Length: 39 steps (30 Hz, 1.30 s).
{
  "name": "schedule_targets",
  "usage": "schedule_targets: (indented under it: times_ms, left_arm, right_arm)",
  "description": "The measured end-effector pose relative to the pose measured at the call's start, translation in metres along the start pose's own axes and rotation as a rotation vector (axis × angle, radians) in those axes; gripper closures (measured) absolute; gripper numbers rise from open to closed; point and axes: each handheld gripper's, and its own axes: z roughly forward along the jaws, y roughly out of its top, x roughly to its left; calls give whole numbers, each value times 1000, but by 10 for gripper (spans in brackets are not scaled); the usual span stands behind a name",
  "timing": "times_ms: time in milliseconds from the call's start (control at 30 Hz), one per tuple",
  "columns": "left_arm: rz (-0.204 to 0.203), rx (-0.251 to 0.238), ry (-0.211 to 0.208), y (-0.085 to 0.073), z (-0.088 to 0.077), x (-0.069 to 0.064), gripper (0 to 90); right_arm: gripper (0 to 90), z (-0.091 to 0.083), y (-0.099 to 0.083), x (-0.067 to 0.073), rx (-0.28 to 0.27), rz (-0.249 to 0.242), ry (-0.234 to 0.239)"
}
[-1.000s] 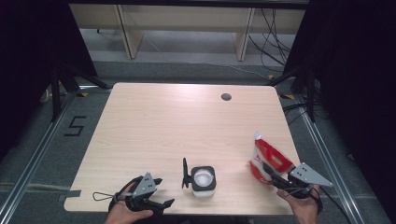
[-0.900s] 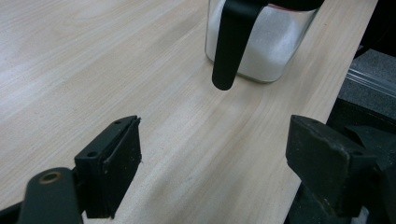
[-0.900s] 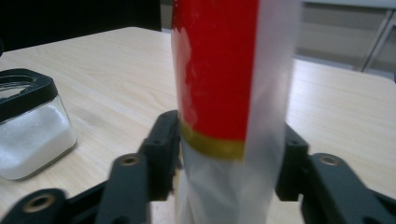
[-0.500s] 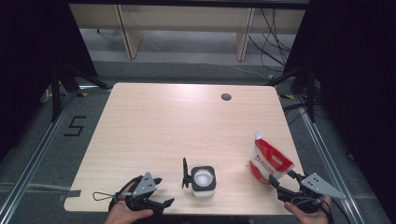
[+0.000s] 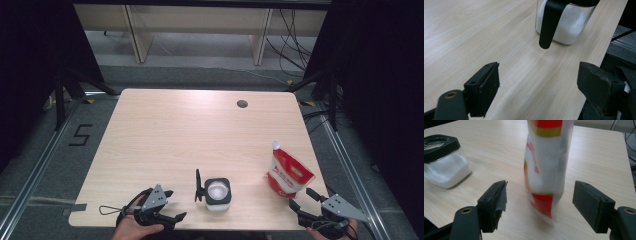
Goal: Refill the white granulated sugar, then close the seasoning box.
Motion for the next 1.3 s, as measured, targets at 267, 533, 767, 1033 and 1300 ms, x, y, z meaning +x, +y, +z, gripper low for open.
schedule_targets:
  times_ms: [267,533,767,1033,1300]
  left_arm:
    - [8,11,-4,1,-1,1,177]
    - [26,-20,-2,1,0,2,177]
    - [-15,-27,3,3,-3,3,177]
    - [-19,-51,11,9,-8,7,201]
    - [-11,-102,5,18,-13,5,469]
  right_arm:
    - [269,-3,-3,3,14,-15,5]
    - [267,-5,-6,7,38,-17,11]
    - [265,-6,-8,14,64,-13,7]
    - [262,-8,-10,18,71,-57,17]
    - [261,-9,-12,20,73,-65,15]
